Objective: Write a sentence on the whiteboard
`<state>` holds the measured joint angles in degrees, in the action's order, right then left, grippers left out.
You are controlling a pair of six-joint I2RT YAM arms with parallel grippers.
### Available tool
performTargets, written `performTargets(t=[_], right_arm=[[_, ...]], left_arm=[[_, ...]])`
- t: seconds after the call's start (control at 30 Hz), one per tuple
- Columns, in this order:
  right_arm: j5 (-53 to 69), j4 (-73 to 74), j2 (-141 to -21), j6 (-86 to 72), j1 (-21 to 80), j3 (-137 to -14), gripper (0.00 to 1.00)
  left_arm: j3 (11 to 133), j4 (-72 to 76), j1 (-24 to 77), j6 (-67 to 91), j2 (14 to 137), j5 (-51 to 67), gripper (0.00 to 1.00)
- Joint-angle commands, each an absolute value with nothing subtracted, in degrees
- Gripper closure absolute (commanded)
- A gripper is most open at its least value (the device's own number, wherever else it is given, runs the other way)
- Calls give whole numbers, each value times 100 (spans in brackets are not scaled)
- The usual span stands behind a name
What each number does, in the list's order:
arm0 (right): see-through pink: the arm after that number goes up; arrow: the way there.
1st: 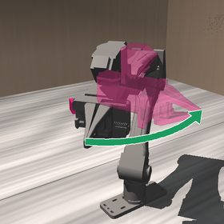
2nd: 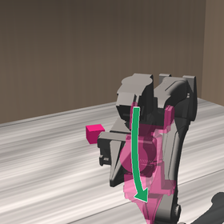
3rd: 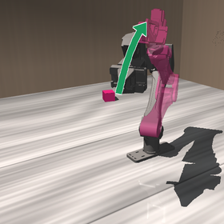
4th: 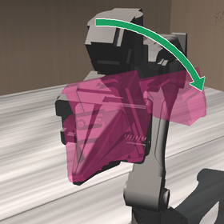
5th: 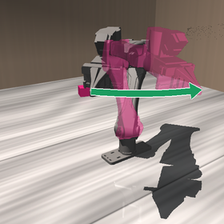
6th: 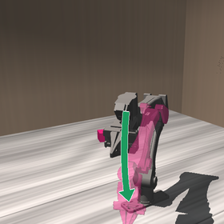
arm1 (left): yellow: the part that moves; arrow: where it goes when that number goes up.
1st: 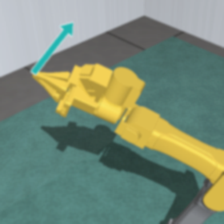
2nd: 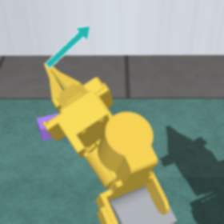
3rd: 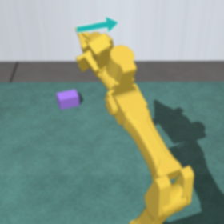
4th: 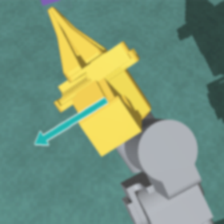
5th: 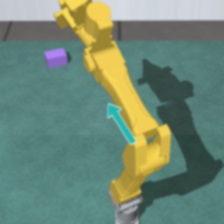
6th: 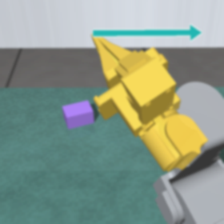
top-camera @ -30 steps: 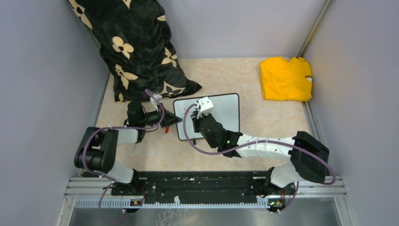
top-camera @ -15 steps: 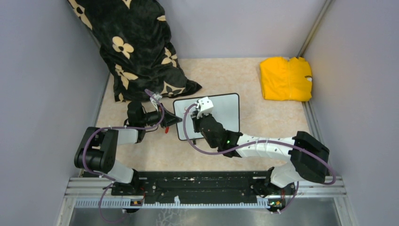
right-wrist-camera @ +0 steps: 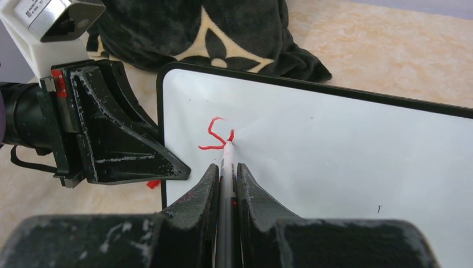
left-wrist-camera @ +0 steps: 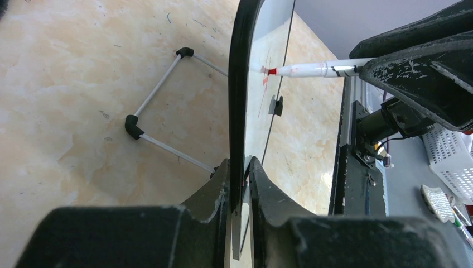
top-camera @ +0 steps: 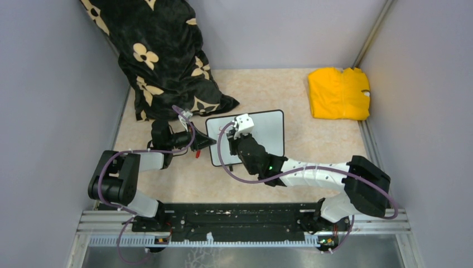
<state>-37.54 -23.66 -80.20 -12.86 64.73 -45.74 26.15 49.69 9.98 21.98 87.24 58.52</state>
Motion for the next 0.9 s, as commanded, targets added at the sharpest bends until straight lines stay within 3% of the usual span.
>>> performTargets(t=[0.0,0.87], right_arm=[[-4002,-2686,-7828,-1153,6392,-4746,100],[-3921,-2347,-7605,-1315,6356,-4376,100]], left_arm=[[2680,4828,1027,1938,8763,5764,97],[2698,4764,1037,1890,8773,5763,100]])
